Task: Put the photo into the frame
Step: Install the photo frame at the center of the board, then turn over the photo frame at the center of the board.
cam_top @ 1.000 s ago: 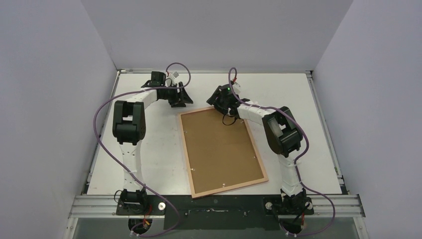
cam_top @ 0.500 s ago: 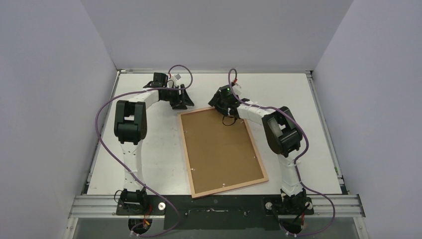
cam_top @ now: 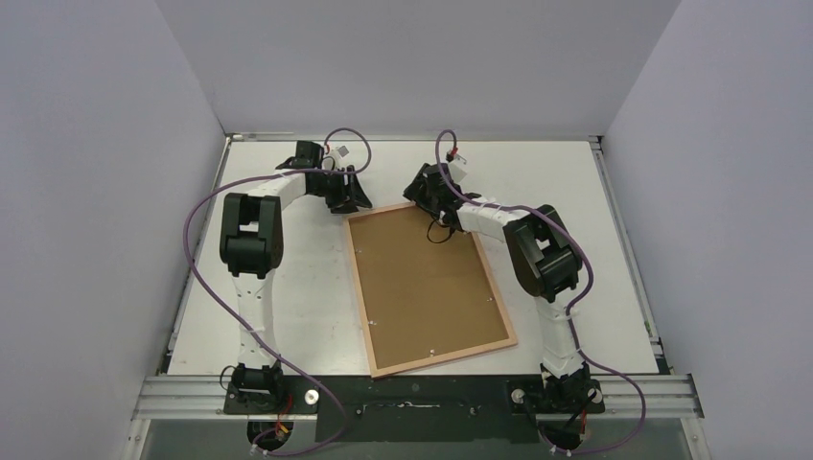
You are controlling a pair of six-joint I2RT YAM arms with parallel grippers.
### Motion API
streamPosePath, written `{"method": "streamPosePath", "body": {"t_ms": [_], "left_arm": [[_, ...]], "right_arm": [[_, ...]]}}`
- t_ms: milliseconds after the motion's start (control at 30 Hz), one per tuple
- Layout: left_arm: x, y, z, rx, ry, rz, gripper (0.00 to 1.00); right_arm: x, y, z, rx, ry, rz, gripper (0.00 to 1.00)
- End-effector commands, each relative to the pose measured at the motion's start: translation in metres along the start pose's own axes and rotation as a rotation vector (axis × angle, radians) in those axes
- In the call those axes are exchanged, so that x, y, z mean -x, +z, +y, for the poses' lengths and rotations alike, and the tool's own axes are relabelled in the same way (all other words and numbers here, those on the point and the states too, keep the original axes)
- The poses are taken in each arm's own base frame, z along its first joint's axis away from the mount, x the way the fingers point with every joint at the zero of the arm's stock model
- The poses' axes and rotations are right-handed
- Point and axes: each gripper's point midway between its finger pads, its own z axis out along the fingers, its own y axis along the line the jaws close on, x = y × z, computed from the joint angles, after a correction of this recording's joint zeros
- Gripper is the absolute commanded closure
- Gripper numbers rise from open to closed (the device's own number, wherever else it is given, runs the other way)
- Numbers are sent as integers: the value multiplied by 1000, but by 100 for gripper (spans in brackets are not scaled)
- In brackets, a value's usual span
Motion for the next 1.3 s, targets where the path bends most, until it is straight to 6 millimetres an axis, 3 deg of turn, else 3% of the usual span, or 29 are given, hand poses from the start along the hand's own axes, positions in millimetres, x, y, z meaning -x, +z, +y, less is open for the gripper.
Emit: {"method": "streamPosePath", "body": {"t_ms": [0, 100, 200, 300, 400, 567, 700, 967, 1200, 1267], "left_arm": [[31, -25, -25, -16, 67, -72, 48], [46, -38, -34, -14, 74, -111, 47], [57, -54, -42, 2, 77, -150, 45], [63, -69, -47, 38, 75, -185, 43], [59, -82, -45, 105, 53, -205, 41], [33, -101, -29, 242, -62, -228, 40], [7, -108, -26, 279, -89, -230, 40], [-62, -93, -12, 231, -182, -98, 39], [-91, -89, -16, 182, -213, -46, 40], [-96, -91, -15, 193, -216, -43, 41]], "right_arm": [[30, -15, 55, 218, 16, -69, 41], [41, -33, 64, 238, 13, -82, 41], [51, -47, 52, 194, 11, -76, 40], [60, -61, 31, 129, -6, -52, 39], [59, -78, -4, 10, -40, 6, 39], [55, -110, -53, -113, -37, 72, 37], [46, -122, -82, -167, -1, 95, 36], [26, -119, -100, -186, 25, 149, 36], [27, -141, -129, -305, -142, 165, 38], [26, -151, -122, -297, -243, 186, 39]]}}
